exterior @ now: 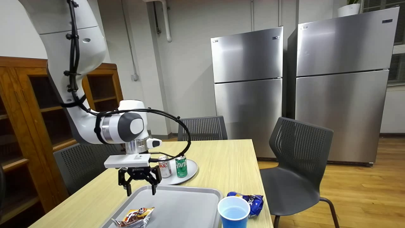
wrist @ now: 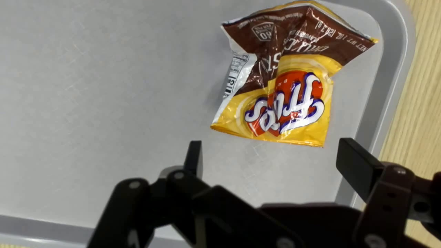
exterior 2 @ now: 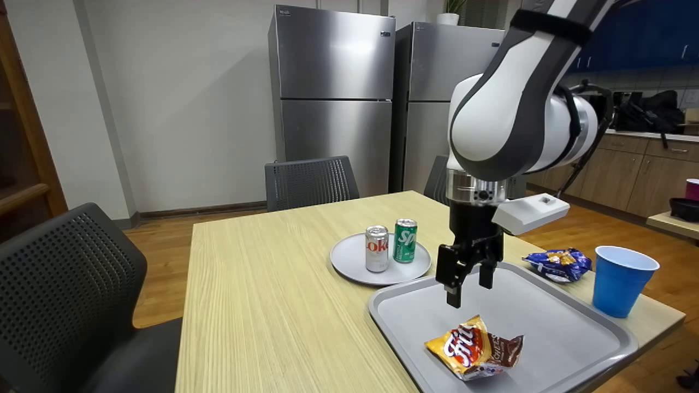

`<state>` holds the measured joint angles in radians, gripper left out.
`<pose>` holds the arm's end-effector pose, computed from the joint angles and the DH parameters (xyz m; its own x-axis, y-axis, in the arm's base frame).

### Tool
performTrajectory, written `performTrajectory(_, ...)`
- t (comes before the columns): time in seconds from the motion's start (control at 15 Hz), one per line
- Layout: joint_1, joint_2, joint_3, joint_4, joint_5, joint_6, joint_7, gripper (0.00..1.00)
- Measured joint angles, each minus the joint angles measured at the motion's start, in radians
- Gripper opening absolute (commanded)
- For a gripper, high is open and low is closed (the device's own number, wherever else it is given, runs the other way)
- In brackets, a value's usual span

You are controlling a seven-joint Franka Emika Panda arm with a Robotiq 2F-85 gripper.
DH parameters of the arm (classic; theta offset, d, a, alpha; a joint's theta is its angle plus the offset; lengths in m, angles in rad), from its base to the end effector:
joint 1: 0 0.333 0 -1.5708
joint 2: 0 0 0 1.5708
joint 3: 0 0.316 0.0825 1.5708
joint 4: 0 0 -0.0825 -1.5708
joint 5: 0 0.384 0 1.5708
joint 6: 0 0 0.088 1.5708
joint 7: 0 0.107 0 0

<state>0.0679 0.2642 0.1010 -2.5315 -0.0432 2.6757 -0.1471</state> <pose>0.4377 0.0788 0.1671 0.9313 0.3458 -0.1147 0.3448 -0.9382 -0.0287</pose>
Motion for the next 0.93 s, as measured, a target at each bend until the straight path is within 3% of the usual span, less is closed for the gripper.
performTrajectory(0.93, 0.013, 0.046, 0.019, -0.033, 0.0, 0.0, 0.0, 1.0)
